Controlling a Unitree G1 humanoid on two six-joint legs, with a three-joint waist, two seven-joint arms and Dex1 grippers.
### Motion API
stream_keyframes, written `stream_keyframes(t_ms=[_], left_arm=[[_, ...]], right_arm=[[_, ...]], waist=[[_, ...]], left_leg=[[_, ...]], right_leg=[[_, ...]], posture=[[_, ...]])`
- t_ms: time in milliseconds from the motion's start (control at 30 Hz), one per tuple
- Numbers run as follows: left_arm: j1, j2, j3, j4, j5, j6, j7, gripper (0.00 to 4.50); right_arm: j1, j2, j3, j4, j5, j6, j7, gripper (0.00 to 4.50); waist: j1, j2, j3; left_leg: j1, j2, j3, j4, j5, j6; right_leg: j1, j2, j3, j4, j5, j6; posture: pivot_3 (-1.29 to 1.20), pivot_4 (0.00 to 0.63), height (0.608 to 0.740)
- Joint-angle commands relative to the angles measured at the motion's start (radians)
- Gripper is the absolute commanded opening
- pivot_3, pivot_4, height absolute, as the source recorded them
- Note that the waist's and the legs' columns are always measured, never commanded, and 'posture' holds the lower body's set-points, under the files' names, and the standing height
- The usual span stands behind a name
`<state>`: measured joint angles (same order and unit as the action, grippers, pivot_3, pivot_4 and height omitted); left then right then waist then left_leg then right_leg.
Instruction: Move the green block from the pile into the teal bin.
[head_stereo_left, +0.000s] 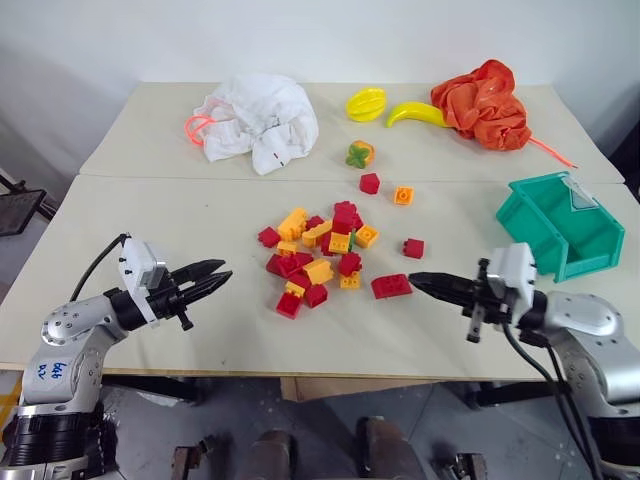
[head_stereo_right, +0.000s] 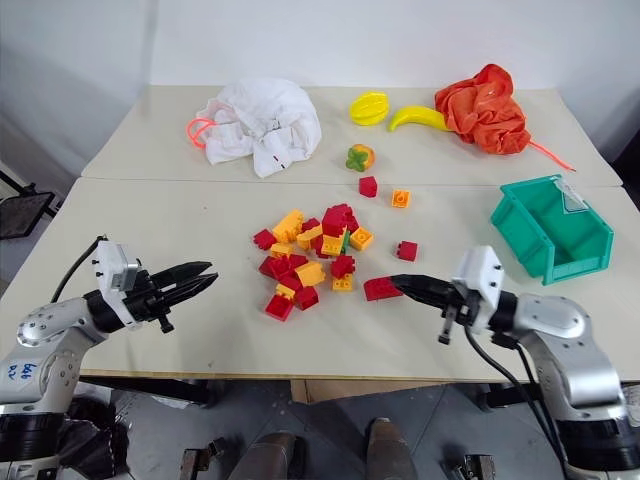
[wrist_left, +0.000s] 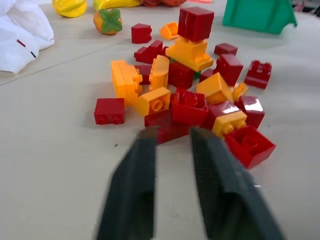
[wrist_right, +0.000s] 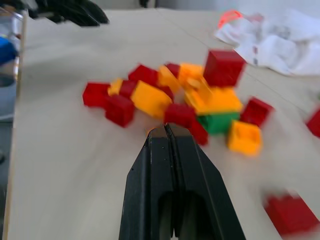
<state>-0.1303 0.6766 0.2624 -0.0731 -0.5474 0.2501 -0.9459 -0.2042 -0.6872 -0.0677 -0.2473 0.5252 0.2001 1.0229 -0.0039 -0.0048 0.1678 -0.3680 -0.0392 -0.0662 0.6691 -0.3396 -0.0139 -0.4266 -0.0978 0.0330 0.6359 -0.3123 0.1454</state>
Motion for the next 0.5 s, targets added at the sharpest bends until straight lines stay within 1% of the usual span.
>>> stream_keyframes(t_ms=[33, 167, 267, 400, 500], left_arm=[[-0.003, 0.017, 0.006, -0.055, -0.018, -0.012, -0.040, 2.33], [0.004, 0.020, 0.015, -0.071, -0.016, -0.012, -0.053, 3.58], [0.004, 0.015, 0.021, -0.074, -0.012, -0.017, -0.051, 4.44], [0.003, 0.007, 0.012, -0.088, -0.017, -0.009, -0.042, 4.49], [-0.006, 0.000, 0.009, -0.089, -0.006, -0.014, -0.025, 4.49]], right_arm=[[-0.106, 0.052, 0.100, -0.004, -0.056, 0.051, -0.043, 0.00], [-0.216, 0.116, 0.175, 0.033, -0.076, 0.151, -0.086, 0.00], [-0.285, 0.149, 0.230, 0.073, -0.097, 0.211, -0.083, 0.00], [-0.424, 0.249, 0.319, 0.211, -0.188, 0.249, -0.134, 0.00], [-0.499, 0.310, 0.346, 0.335, -0.263, 0.232, -0.188, 0.00]], waist=[[0.000, 0.000, 0.000], [0.000, 0.000, 0.000], [0.000, 0.000, 0.000], [-0.006, 0.000, 0.000], [-0.017, 0.000, 0.000]], left_leg=[[0.000, 0.000, 0.000, 0.000, 0.000, 0.000], [-0.001, 0.000, 0.000, 0.000, 0.000, 0.000], [-0.001, 0.000, 0.000, 0.000, 0.000, 0.000], [-0.001, 0.000, 0.000, 0.000, 0.000, 0.000], [-0.001, 0.000, 0.000, -0.001, 0.000, -0.001]], right_leg=[[0.000, 0.000, 0.000, 0.000, 0.000, 0.000], [-0.001, 0.000, 0.000, 0.000, 0.000, 0.000], [-0.001, 0.000, 0.000, 0.000, 0.000, 0.000], [-0.001, 0.000, -0.001, 0.000, 0.000, 0.000], [-0.003, 0.000, -0.001, 0.001, 0.000, 0.000]], posture=[[0.00, 0.150, 0.740], [0.00, 0.150, 0.740], [0.00, 0.150, 0.740], [0.00, 0.150, 0.740], [0.00, 0.150, 0.740]])
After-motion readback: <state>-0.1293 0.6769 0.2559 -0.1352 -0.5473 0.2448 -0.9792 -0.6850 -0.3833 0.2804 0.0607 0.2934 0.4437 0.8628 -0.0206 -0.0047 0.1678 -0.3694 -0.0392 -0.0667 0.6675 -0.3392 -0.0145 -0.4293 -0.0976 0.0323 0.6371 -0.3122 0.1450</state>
